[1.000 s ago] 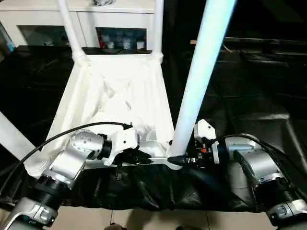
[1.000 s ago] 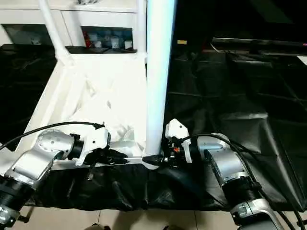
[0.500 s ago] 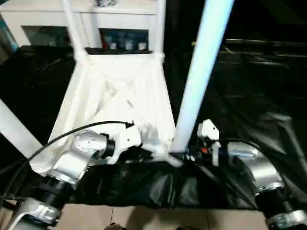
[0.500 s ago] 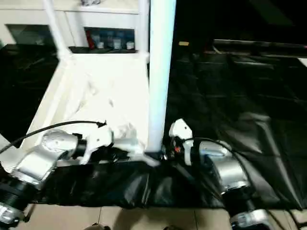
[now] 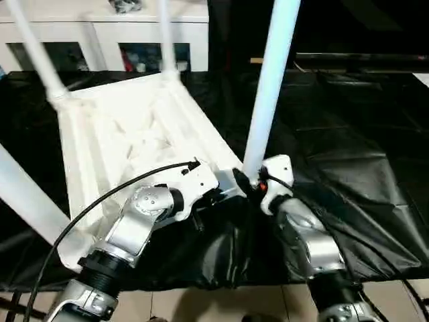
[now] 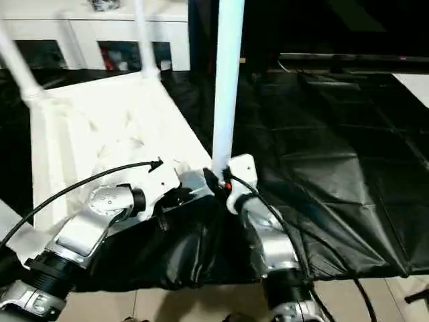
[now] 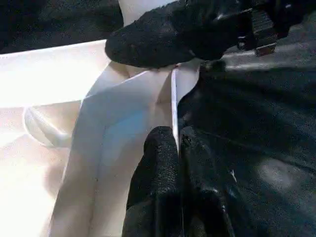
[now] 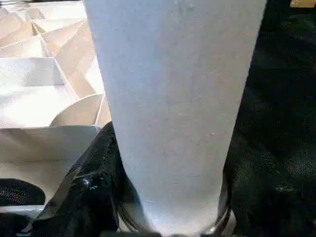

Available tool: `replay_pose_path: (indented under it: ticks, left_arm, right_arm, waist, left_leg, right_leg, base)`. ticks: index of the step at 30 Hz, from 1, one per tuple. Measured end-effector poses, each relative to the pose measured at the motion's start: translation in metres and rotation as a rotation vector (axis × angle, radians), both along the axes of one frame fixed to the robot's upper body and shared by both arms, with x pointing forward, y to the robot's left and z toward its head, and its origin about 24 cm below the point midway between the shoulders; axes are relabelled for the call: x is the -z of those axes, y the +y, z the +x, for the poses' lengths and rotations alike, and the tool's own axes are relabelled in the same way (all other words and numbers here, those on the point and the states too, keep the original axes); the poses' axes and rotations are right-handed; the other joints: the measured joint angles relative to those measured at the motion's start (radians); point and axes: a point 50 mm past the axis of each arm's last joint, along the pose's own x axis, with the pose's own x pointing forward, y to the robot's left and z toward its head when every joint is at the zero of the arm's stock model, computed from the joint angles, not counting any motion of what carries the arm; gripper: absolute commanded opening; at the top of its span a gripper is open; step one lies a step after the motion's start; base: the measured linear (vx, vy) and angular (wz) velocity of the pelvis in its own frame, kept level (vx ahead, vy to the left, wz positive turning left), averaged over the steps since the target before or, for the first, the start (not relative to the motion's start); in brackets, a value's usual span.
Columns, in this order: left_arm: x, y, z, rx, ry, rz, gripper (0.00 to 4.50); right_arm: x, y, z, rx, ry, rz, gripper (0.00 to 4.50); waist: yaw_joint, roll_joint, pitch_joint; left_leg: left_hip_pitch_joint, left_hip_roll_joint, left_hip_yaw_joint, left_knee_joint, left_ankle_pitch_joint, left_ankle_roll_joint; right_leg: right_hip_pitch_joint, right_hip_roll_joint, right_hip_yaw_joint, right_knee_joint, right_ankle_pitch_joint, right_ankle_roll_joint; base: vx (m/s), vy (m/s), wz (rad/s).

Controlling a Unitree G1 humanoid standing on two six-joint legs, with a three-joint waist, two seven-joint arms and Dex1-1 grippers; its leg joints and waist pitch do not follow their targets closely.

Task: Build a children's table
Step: Rotate leg to tighten

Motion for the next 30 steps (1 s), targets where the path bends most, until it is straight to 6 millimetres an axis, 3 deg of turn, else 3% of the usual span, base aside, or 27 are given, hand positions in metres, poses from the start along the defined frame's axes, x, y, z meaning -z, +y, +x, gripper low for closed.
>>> replay_pose_path:
  ticks: [4, 11, 15, 17, 18, 23, 30]
  left_arm:
    - [-0.001, -0.002, -0.001, 0.024, -0.014, -0.002, 0.00]
    - [-0.003, 0.002, -0.006, 0.110, -0.023, 0.005, 0.00]
    - [-0.003, 0.004, -0.009, 0.148, -0.024, 0.015, 0.00]
    - [-0.002, 0.006, -0.009, 0.142, -0.017, 0.009, 0.00]
    - [-0.002, 0.007, -0.009, 0.138, -0.007, 0.001, 0.44]
    - [-0.001, 0.026, -0.007, 0.138, 0.036, 0.033, 0.58]
    - [-0.002, 0.028, -0.001, 0.144, 0.034, 0.031, 1.24]
  right_arm:
    - [0.000, -0.003, 0.000, -0.030, -0.015, -0.046, 3.43]
    - [-0.004, -0.024, -0.009, -0.128, -0.045, -0.118, 3.43]
    - [-0.007, -0.046, -0.023, -0.237, -0.075, -0.175, 3.43]
    - [-0.006, -0.055, -0.029, -0.278, -0.067, -0.181, 3.43]
    - [-0.005, -0.061, -0.034, -0.309, -0.055, -0.179, 3.53]
    - [-0.010, -0.096, -0.040, -0.330, -0.035, -0.228, 3.53]
    - [-0.012, -0.100, -0.042, -0.380, -0.024, -0.241, 3.53]
  waist:
    - [0.005, -0.003, -0.002]
    - [0.033, -0.002, -0.003]
    - [0.051, 0.002, -0.004]
    - [0.051, 0.007, -0.003]
    - [0.052, 0.010, -0.003]
    - [0.045, 0.022, -0.004]
    - [0.046, 0.034, -0.009]
  left_leg:
    - [-0.005, 0.000, -0.001, 0.001, 0.000, 0.000]
    - [-0.006, 0.001, 0.000, 0.001, 0.000, 0.000]
    - [-0.006, 0.001, 0.001, 0.004, 0.000, 0.001]
    - [-0.006, 0.001, 0.000, 0.006, 0.000, 0.000]
    - [-0.006, 0.001, 0.000, 0.006, 0.000, 0.000]
    - [-0.006, 0.001, -0.001, 0.007, 0.000, 0.000]
    - [-0.006, 0.001, -0.002, 0.010, 0.000, 0.000]
  right_leg:
    - [-0.001, 0.000, -0.001, 0.000, 0.003, -0.003]
    - [-0.001, 0.001, -0.001, 0.001, 0.000, 0.000]
    - [-0.001, 0.001, -0.001, 0.001, 0.000, 0.000]
    - [-0.001, 0.001, -0.001, 0.001, 0.001, 0.000]
    - [-0.001, 0.001, -0.001, 0.002, 0.002, 0.000]
    - [0.000, 0.001, -0.001, 0.003, 0.006, 0.000]
    - [0.000, 0.002, -0.001, 0.004, 0.009, -0.002]
  base:
    - [0.000, 0.000, 0.00]
    - [0.000, 0.000, 0.00]
    - [0.000, 0.000, 0.00]
    - [0.000, 0.000, 0.00]
    - [0.000, 0.000, 0.00]
    - [0.000, 0.000, 0.00]
    - [0.000, 0.000, 0.00]
